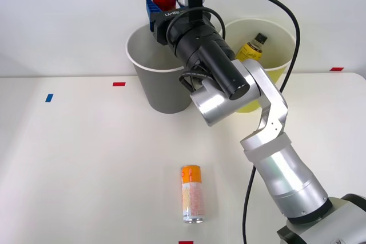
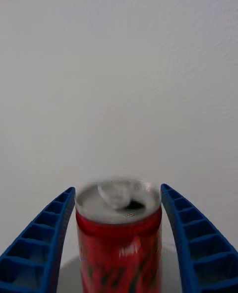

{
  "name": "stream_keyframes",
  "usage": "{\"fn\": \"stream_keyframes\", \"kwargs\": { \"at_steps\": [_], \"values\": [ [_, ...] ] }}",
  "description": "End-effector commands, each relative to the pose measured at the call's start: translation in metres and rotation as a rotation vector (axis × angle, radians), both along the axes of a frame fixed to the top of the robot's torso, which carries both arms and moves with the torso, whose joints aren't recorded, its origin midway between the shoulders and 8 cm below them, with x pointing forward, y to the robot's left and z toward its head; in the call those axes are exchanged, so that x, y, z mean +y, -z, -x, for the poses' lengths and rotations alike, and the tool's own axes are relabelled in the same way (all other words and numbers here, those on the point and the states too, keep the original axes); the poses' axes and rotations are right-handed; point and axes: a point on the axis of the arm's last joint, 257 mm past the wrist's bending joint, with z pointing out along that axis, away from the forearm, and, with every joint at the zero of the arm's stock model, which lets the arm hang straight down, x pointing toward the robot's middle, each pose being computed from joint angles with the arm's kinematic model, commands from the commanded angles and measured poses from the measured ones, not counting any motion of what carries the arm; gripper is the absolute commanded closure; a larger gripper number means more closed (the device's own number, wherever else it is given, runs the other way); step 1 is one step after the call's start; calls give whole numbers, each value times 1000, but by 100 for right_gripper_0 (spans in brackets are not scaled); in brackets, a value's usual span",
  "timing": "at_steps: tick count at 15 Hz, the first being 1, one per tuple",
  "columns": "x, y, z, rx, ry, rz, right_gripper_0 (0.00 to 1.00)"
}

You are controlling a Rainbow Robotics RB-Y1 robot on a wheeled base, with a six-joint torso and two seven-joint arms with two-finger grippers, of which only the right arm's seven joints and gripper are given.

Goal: Put cans in the gray bin, plastic bottles in the light green bin

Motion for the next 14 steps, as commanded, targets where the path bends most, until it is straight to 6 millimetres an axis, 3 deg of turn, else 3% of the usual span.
{"fn": "stream_keyframes", "kwargs": {
  "at_steps": [1, 10, 14],
  "values": [
    [-6, -9, 3, -50, -11, -4, 0],
    [-52, 22, 51, -215, -92, -147, 0],
    [-87, 37, 85, -203, -94, -239, 0]
  ]
}}
